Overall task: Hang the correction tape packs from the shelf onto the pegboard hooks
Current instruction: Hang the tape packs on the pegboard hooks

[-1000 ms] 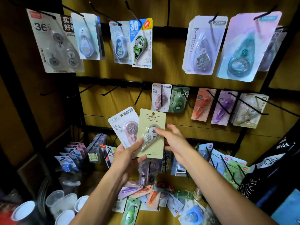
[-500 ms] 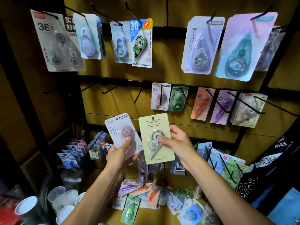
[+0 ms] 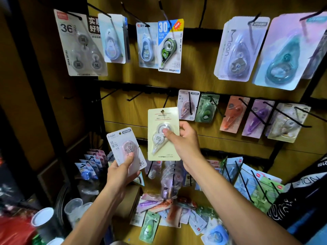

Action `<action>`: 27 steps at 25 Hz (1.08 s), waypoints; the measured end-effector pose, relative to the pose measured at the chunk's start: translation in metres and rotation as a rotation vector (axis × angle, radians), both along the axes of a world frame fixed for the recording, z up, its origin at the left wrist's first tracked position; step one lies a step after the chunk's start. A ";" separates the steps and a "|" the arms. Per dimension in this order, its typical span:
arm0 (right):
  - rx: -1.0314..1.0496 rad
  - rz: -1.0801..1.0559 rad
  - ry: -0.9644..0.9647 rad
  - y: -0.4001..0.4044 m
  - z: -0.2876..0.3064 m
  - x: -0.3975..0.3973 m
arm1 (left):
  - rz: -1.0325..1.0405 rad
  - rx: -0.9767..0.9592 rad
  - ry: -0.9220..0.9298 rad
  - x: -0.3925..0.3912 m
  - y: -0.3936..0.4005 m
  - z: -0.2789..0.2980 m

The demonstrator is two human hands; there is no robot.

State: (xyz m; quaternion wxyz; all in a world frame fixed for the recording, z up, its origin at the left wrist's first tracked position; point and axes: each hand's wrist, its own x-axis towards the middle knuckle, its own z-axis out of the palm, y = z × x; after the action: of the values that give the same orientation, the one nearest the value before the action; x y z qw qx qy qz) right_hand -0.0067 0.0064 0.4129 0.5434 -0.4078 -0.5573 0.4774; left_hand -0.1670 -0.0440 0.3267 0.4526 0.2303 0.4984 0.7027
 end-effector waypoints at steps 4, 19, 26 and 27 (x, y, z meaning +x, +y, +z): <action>-0.085 -0.092 -0.009 0.027 -0.002 -0.011 | -0.009 0.012 0.003 -0.003 0.003 -0.001; -0.151 -0.247 0.009 0.194 0.003 -0.041 | -0.062 0.025 0.079 -0.042 0.070 -0.018; -0.270 -0.223 -0.107 0.180 -0.009 -0.027 | -0.129 0.039 0.098 -0.024 0.068 -0.012; -0.270 -0.232 -0.160 0.166 -0.015 -0.022 | -0.139 0.040 0.092 -0.018 0.065 -0.009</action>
State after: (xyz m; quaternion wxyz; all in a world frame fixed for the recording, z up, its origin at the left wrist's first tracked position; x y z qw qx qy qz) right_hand -0.0282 0.1726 0.3982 0.4891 -0.5750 -0.4791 0.4480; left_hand -0.1847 0.0206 0.3175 0.4723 0.3052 0.4873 0.6681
